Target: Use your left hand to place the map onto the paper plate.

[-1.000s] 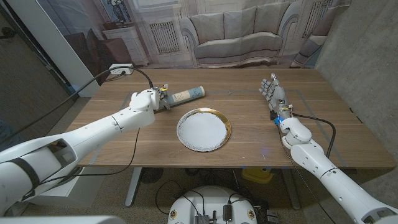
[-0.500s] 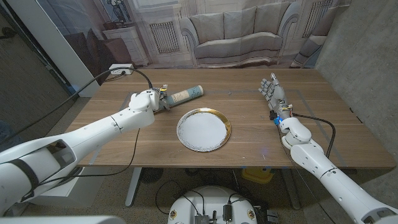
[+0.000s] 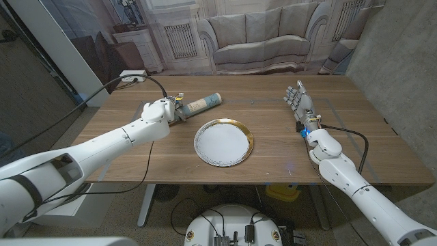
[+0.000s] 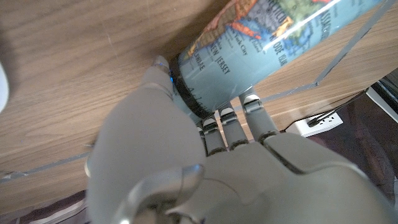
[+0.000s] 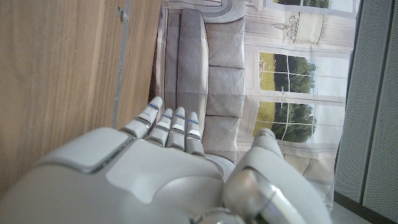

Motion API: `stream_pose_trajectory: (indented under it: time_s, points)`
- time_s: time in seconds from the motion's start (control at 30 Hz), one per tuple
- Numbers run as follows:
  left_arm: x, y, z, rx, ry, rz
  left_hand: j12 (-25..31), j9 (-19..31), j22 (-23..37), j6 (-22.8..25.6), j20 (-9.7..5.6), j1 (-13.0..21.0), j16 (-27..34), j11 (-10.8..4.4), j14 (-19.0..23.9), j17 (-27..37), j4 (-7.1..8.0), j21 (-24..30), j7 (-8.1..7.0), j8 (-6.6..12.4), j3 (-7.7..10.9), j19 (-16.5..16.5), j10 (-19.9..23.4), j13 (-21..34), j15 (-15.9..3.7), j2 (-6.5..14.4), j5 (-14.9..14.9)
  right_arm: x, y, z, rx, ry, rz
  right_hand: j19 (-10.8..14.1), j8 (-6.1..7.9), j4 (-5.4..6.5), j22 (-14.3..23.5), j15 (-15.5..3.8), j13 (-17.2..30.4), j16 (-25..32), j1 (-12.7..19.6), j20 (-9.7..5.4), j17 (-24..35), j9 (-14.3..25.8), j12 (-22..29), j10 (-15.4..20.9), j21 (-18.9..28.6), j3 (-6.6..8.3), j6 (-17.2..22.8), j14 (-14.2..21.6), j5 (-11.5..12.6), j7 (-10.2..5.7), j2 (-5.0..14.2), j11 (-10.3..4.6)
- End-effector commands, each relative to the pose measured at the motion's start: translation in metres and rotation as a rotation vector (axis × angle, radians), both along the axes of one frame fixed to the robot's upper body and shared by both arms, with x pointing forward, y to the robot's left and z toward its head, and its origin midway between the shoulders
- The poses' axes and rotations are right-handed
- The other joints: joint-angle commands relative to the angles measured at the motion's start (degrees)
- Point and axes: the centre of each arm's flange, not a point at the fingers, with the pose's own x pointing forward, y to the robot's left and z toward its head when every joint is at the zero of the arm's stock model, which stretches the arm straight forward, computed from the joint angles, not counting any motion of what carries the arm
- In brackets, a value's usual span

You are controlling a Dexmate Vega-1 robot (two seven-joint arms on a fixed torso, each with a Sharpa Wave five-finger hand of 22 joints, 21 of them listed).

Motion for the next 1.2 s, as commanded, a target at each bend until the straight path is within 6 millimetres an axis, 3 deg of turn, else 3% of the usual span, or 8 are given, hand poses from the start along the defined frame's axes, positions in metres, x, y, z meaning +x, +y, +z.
stream_pose_trajectory:
  time_s: [0.03, 0.9, 1.2]
  points:
    - [-0.006, 0.001, 0.009, 0.009, -0.005, 0.014, 0.2, 0.1, 0.2, 0.7, -0.12, 0.1, 0.5, -0.05, 0.6, 0.2, 0.02, 0.6, -0.05, 0.49, 0.46, 0.7, 0.4, 0.3, -2.57, 0.1, -0.3, -0.002, -0.001, 0.001, -0.008, -0.006, -0.001, 0.9, 0.01, -0.27, 0.3, 0.05, 0.2, 0.0, 0.1, -1.45, 0.1, 0.2, -0.1, 0.2, -0.1, -0.05, 0.5, 0.4, -0.1, 0.20, 0.33, 0.01]
    - [-0.022, 0.005, 0.030, 0.046, -0.095, -0.018, 0.2, 0.2, 0.2, 1.8, -0.14, -0.5, 0.3, -0.35, 0.9, 0.4, 0.81, 0.5, -0.57, 0.59, 0.69, 0.5, 1.1, 0.5, -2.50, 0.1, -0.7, -0.001, -0.001, 0.001, 0.006, -0.010, -0.005, 1.2, 0.03, -0.46, 0.4, 0.05, 0.2, 0.1, 0.4, -1.49, 0.1, 0.2, 0.0, 0.3, -0.5, -0.03, 0.6, 0.6, -0.1, 0.30, 0.43, 0.02]
    - [-0.026, 0.003, 0.032, 0.061, -0.152, -0.058, 0.7, 0.2, 0.2, 3.6, -0.87, -0.7, 0.4, -0.82, 1.8, 0.5, 1.23, 0.7, -1.11, 1.03, 1.04, 1.1, 3.0, 0.8, -3.07, 0.1, -1.0, -0.003, -0.002, -0.001, 0.018, -0.012, -0.014, 1.3, 0.02, -0.49, 0.4, 0.07, 0.2, 0.0, 0.4, -1.44, 0.1, 0.2, 0.0, 0.3, -0.6, -0.07, 0.6, 0.6, -0.1, 0.29, 0.45, 0.01]
